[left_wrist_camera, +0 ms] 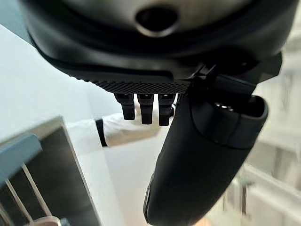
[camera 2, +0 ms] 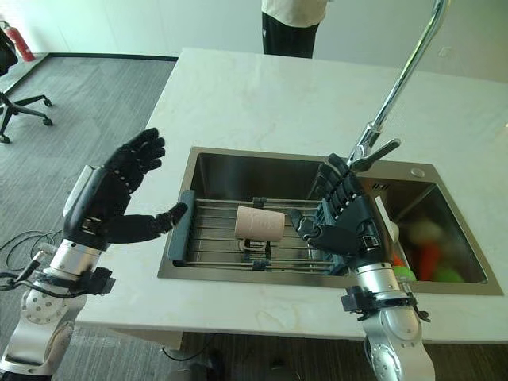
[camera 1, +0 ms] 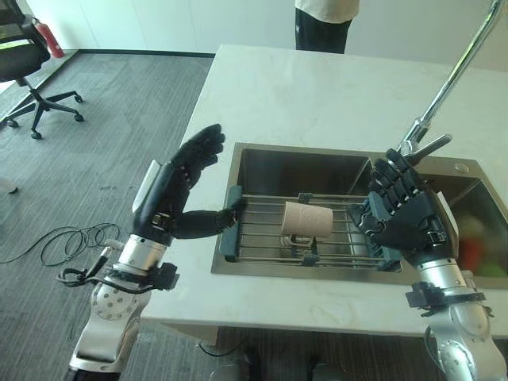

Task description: Place the dishes in the dishwasher.

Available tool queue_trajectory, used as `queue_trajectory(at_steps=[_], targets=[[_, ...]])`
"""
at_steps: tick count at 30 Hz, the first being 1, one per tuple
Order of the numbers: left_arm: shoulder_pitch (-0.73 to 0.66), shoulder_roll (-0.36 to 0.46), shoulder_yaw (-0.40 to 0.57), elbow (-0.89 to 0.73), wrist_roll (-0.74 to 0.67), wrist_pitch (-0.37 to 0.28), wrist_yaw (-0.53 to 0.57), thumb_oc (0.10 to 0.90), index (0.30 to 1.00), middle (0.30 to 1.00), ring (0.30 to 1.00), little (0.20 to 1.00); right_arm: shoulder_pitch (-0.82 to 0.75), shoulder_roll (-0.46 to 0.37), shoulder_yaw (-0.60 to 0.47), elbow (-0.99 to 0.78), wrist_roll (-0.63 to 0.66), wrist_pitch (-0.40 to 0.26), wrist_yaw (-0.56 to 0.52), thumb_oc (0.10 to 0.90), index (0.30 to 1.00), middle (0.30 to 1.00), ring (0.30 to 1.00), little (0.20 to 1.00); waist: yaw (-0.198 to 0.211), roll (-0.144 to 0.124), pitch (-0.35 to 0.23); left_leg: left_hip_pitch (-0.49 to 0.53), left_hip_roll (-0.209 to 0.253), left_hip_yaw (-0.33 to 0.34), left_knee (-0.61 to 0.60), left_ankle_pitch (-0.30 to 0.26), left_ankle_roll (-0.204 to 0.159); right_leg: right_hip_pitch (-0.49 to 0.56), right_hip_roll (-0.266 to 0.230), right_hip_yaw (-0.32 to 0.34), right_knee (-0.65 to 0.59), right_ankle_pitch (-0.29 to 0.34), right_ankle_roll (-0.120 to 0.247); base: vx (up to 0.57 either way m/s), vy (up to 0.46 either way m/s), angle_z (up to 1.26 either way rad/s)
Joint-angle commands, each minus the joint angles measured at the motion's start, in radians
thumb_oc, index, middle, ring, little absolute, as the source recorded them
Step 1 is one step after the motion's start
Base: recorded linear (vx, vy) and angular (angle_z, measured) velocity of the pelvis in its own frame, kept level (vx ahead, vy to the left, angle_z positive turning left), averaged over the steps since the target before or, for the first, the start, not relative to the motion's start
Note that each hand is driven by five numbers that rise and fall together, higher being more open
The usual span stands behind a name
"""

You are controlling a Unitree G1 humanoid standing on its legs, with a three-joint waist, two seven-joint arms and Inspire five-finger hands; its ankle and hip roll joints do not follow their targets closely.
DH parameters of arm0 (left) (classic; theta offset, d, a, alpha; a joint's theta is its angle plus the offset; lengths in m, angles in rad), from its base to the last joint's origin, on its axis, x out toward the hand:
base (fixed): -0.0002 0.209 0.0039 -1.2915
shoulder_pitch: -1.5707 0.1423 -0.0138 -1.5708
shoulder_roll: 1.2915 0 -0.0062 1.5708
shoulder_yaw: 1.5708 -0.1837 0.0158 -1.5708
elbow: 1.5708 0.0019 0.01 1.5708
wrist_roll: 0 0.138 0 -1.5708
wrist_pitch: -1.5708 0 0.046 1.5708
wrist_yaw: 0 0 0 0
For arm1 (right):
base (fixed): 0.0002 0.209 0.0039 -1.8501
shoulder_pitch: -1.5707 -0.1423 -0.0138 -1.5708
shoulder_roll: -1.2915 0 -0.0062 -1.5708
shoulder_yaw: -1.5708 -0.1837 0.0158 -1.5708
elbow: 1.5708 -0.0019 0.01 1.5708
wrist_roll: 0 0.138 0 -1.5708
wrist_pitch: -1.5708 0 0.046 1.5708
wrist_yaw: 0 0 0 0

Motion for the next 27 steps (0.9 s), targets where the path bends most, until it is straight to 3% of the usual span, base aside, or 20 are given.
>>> queue_trajectory(at_steps=[1, 9, 10, 12, 20, 27], targets=[[-0.15, 0.032, -0.008, -0.061, 0.034, -0.035, -0.03, 0.8, 0.9, 0.9, 0.9, 0.9, -0.115, -0.051, -0.034, -0.031, 0.041, -0.081, 0.004, 0.8, 0.9, 0.9, 0.9, 0.9, -0.014, 0.034, -0.099, 0.097, 0.083, -0.066, 0.016, -0.152, -0.083, -0.008, 0.035, -0.019, 0.026, -0.034, 0.026, -0.03, -0.055, -0.1], [-0.313, 0.204, -0.068, -0.02, 0.046, 0.128, -0.165, 0.8, 0.9, 0.9, 0.9, 0.9, -0.169, -0.093, -0.005, -0.011, 0.029, -0.033, 0.008, 0.8, 0.9, 0.9, 0.9, 0.9, -0.048, 0.064, -0.117, 0.116, 0.093, -0.044, 0.016, -0.152, -0.095, 0.002, 0.051, -0.012, 0.026, -0.04, 0.022, -0.02, -0.023, -0.06], [-0.395, 0.248, -0.107, 0.026, 0.007, 0.185, -0.15, 0.8, 0.9, 0.9, 0.9, 0.9, -0.184, -0.103, 0.009, 0.007, 0.026, -0.032, 0.012, 0.8, 0.9, 0.9, 0.9, 0.9, -0.065, 0.074, -0.124, 0.122, 0.094, -0.033, 0.016, -0.152, -0.096, 0.003, 0.057, -0.003, 0.026, -0.04, 0.023, -0.01, 0.007, -0.06], [-0.442, 0.27, -0.131, 0.06, 0.016, 0.2, -0.13, 0.8, 0.9, 0.9, 0.9, 0.9, -0.19, -0.112, 0.012, 0.013, 0.028, -0.032, 0.011, 0.8, 0.9, 0.9, 0.9, 0.9, -0.075, 0.078, -0.125, 0.125, 0.096, -0.025, 0.016, -0.153, -0.098, 0.003, 0.06, 0.004, 0.026, -0.039, 0.023, -0.01, 0.011, -0.14], [-0.594, 0.306, -0.25, 0.185, 0.073, 0.332, -0.187, 0.8, 0.9, 0.9, 0.9, 0.9, -0.212, -0.14, 0.01, 0.024, 0.031, -0.008, 0.033, 0.8, 0.9, 0.9, 0.9, 0.9, -0.11, 0.092, -0.135, 0.137, 0.101, 0.002, 0.016, -0.154, -0.099, 0.004, 0.07, 0.024, 0.026, -0.04, 0.023, 0.0, 0.018, -0.07], [-0.643, 0.276, -0.324, 0.28, 0.062, 0.415, -0.232, 0.8, 0.9, 0.9, 0.9, 0.9, -0.218, -0.153, 0.004, 0.043, 0.016, 0.0, 0.074, 0.8, 0.9, 0.9, 0.9, 0.9, -0.135, 0.093, -0.137, 0.151, 0.105, 0.027, 0.016, -0.159, -0.094, 0.004, 0.082, 0.049, 0.026, -0.041, 0.023, 0.01, 0.026, -0.11]])
